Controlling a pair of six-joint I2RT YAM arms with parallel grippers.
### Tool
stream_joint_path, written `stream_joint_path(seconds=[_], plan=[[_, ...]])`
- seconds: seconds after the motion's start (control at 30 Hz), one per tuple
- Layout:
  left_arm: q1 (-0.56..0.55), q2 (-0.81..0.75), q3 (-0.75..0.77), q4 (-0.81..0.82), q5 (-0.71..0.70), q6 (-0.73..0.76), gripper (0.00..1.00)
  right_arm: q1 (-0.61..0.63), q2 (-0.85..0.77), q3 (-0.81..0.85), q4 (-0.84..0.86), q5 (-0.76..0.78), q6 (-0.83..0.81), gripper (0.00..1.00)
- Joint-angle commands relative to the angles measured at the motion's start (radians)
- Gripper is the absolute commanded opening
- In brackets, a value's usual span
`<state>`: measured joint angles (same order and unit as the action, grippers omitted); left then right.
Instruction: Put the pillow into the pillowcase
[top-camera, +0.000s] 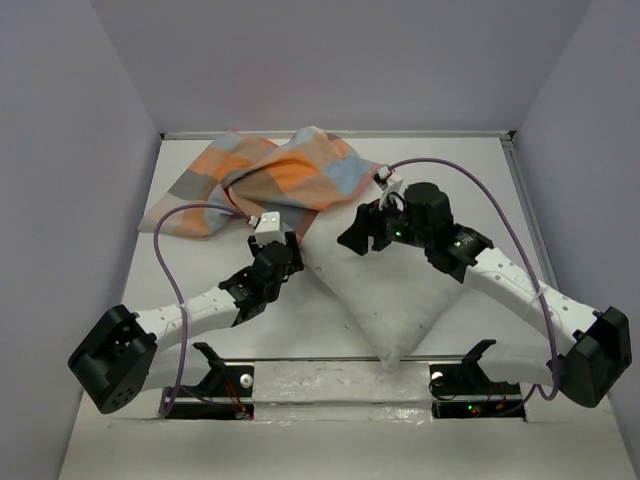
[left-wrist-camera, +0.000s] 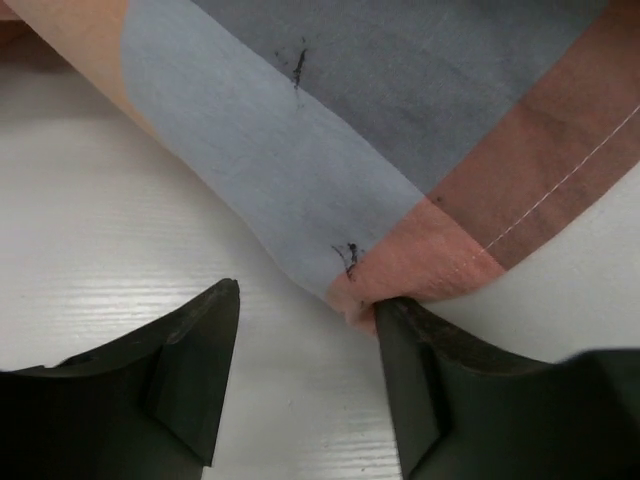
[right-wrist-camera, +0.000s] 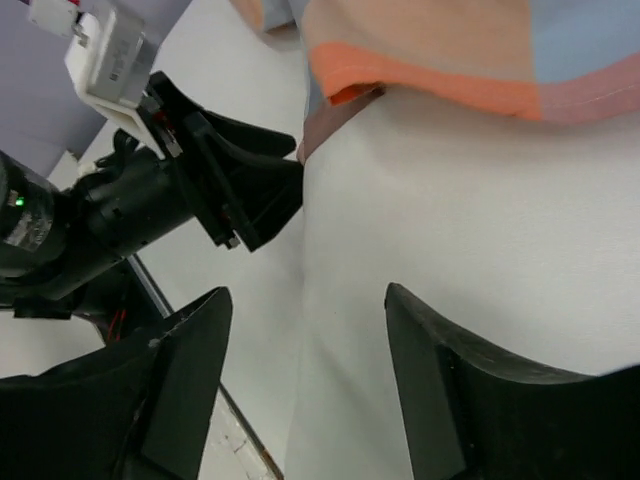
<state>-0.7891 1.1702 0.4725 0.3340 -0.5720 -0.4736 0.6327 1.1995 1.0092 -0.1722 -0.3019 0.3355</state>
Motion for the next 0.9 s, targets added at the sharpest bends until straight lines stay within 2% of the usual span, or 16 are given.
stream_joint_path(seconds=[0.0, 0.03, 0.07, 0.1, 0.17, 0.2, 0.27, 0.37, 0.43, 0.5, 0.53, 0.57, 0.6, 0.7, 0.77, 0.87], plan=[[0.013, 0.009, 0.038, 0.191, -0.078, 0.066, 0.55, 0.094, 0.041, 0.032, -0.022, 0.249, -0.082, 0.73], [0.013, 0.009, 0.040, 0.207, -0.084, 0.073, 0.44, 0.137, 0.075, 0.045, -0.038, 0.291, -0.096, 0.79], [0.013, 0.006, 0.040, 0.212, -0.088, 0.075, 0.44, 0.162, 0.092, 0.058, -0.053, 0.353, -0.108, 0.80], [0.013, -0.010, 0.040, 0.212, -0.088, 0.075, 0.29, 0.188, 0.106, 0.071, -0.076, 0.470, -0.139, 0.81], [0.013, -0.064, 0.029, 0.212, -0.072, 0.070, 0.12, 0.248, 0.155, 0.094, -0.092, 0.573, -0.177, 0.89], [0.014, -0.087, 0.015, 0.212, -0.057, 0.064, 0.08, 0.258, 0.176, 0.112, -0.099, 0.646, -0.184, 0.91], [0.013, -0.142, 0.003, 0.212, -0.039, 0.055, 0.00, 0.268, 0.251, 0.129, -0.108, 0.701, -0.184, 0.91], [0.013, -0.184, -0.006, 0.203, 0.003, 0.047, 0.00, 0.277, 0.337, 0.175, -0.124, 0.735, -0.173, 0.90], [0.013, -0.193, 0.000, 0.188, 0.047, 0.043, 0.00, 0.277, 0.412, 0.201, -0.125, 0.748, -0.145, 0.83], [0.013, -0.204, 0.005, 0.185, 0.098, 0.030, 0.00, 0.277, 0.468, 0.245, -0.122, 0.802, -0.107, 0.57], [0.013, -0.211, 0.003, 0.183, 0.121, 0.020, 0.00, 0.277, 0.483, 0.264, -0.124, 0.817, -0.096, 0.26], [0.014, -0.221, 0.002, 0.184, 0.147, 0.007, 0.00, 0.277, 0.494, 0.285, -0.122, 0.819, -0.084, 0.10], [0.013, -0.237, -0.001, 0.188, 0.202, -0.006, 0.00, 0.277, 0.500, 0.314, -0.096, 0.810, -0.057, 0.00], [0.011, -0.274, -0.009, 0.195, 0.285, -0.054, 0.00, 0.266, 0.470, 0.336, 0.001, 0.776, 0.014, 0.00], [0.011, -0.305, -0.018, 0.195, 0.345, -0.066, 0.00, 0.257, 0.384, 0.301, 0.115, 0.796, 0.043, 0.00], [0.011, -0.331, -0.018, 0.163, 0.397, -0.066, 0.00, 0.257, 0.284, 0.260, 0.190, 0.885, 0.072, 0.00]])
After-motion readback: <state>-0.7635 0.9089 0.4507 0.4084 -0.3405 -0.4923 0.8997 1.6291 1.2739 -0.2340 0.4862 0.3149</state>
